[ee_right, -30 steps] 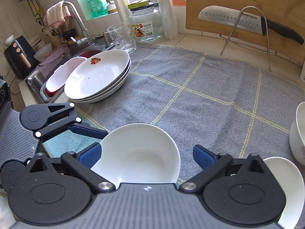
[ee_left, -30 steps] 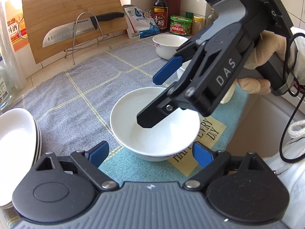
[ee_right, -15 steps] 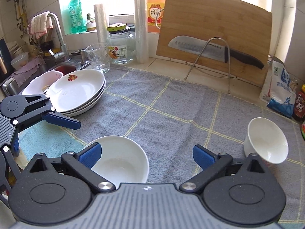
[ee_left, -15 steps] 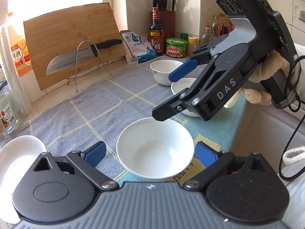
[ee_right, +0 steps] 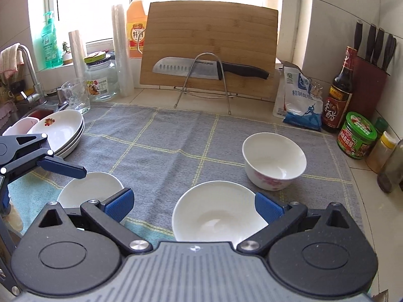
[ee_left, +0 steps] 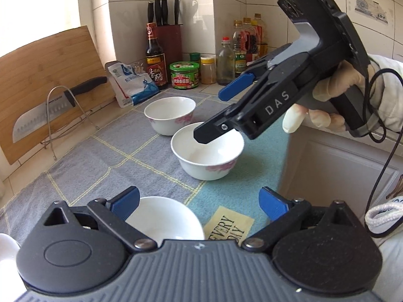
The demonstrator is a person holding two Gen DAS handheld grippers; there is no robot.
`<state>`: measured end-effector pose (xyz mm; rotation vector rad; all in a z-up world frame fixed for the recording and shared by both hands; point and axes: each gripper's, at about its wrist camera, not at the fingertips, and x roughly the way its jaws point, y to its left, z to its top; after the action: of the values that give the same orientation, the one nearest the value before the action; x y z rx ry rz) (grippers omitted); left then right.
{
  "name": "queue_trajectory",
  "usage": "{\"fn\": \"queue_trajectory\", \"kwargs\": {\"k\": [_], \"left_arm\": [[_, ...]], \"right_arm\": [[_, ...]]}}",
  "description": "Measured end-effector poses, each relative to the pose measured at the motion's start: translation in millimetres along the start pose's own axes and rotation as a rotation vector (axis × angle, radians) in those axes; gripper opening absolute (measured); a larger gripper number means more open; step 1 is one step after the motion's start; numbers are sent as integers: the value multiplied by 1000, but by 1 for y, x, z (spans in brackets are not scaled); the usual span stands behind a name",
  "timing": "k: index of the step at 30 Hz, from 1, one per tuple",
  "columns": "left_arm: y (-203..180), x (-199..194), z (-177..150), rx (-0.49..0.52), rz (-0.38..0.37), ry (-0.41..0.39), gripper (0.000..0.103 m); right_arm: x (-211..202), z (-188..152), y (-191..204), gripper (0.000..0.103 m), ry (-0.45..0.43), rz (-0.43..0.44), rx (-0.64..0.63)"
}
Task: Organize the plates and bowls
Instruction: 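Open the right tool and move it to another white bowl, then grasp the rim of the second white bowl with the right tool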
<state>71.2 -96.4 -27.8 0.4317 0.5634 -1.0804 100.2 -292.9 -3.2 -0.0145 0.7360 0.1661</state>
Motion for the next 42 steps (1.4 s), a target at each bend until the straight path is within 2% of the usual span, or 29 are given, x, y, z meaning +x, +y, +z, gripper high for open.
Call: {"fn": "queue_trajectory", "kwargs": {"k": [3, 9, 12, 21, 30, 35, 42], "left_arm": [[-8, 18, 13, -65, -4, 40, 102], [-27, 48, 31, -125, 44, 10, 102], [-37, 62, 34, -159, 96, 16, 102], [-60, 93, 31, -226, 244, 89, 102], [-55, 112, 30, -284, 276, 109, 100], [-52, 115, 29, -289, 291, 108, 97], [-51, 117, 32, -270, 287, 100, 86]], "right_arm": [[2, -3, -20, 103, 4, 8, 4], [10, -7, -57, 103, 24, 53, -5], [17, -8, -70, 103, 38, 84, -23], [37, -8, -88, 103, 68, 174, -57], [57, -7, -92, 102, 117, 279, -51], [68, -4, -94, 94, 138, 303, -41], [73, -4, -91, 80, 164, 338, -51]]}}
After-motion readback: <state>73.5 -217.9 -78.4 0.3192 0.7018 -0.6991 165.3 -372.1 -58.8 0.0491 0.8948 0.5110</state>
